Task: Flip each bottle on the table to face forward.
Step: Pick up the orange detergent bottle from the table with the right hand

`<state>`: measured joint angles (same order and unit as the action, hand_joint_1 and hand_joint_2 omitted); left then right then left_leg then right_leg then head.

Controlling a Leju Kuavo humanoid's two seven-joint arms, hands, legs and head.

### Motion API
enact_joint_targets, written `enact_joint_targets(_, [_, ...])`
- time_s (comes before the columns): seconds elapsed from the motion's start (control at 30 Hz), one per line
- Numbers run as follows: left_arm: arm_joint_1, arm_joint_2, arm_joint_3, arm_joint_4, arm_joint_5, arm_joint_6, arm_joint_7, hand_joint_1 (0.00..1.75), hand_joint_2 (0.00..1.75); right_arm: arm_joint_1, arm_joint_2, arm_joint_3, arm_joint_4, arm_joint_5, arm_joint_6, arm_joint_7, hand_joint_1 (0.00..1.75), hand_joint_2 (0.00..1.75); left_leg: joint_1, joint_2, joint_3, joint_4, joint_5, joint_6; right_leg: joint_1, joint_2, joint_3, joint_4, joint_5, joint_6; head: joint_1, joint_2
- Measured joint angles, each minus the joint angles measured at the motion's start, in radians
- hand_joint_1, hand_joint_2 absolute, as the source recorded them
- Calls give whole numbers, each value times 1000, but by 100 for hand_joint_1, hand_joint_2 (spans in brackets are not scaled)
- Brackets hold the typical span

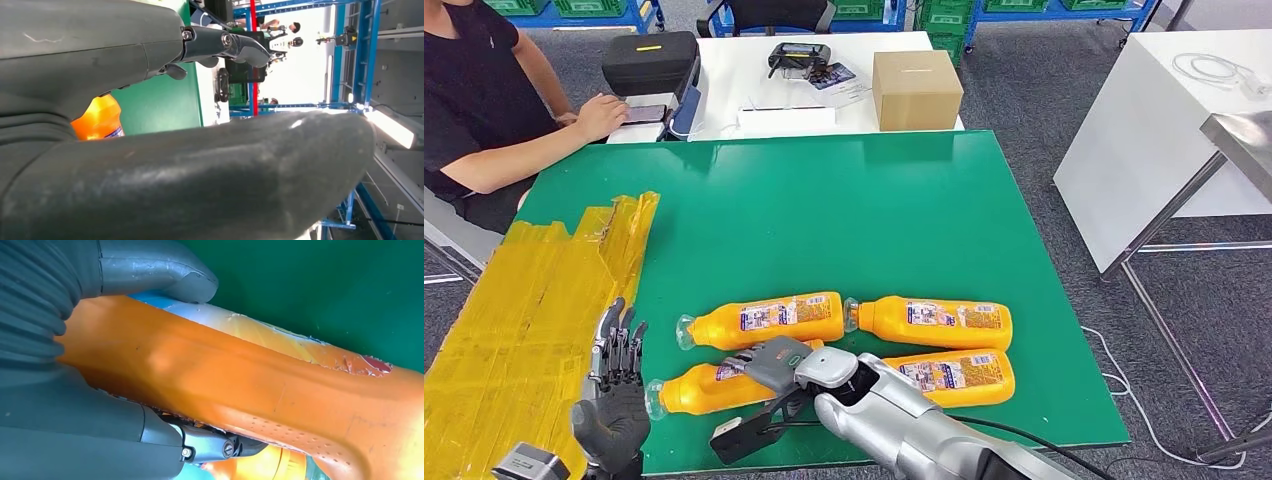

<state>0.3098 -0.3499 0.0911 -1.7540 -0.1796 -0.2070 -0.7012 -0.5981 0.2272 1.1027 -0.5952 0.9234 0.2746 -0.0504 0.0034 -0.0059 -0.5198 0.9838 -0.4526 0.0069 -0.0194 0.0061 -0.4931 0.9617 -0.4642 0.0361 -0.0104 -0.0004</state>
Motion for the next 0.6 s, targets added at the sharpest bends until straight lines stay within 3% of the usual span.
enact_joint_targets(0.1, [-6,0,2,3,57,21,13,0,0,-6,5,8,9,-22,6,17,175,175,0,0,2,0,-1,1,-1,0,2,0,-1,1,0,0])
enact_joint_targets(0.23, [-13,0,16,-3,256,125,46,0,0,1,30,4,37,-81,-52,80,175,175,0,0,6,0,-5,0,0,0,7,0,-3,0,0,0])
enact_joint_targets(0.37, [16,0,80,-36,508,249,60,0,175,31,65,-50,58,-191,-191,113,175,175,1,2,9,-1,-9,-2,2,1,10,0,-7,-3,1,0])
enact_joint_targets(0.47, [59,0,139,-67,597,289,46,0,175,69,83,-128,45,-278,-277,52,175,175,1,4,13,-1,-11,-4,3,4,11,0,-7,-5,1,0])
enact_joint_targets(0.6, [81,0,175,-86,611,302,28,0,175,141,93,-210,-6,-327,-316,-12,175,175,2,5,13,0,-12,-5,3,5,11,0,-8,-5,1,0])
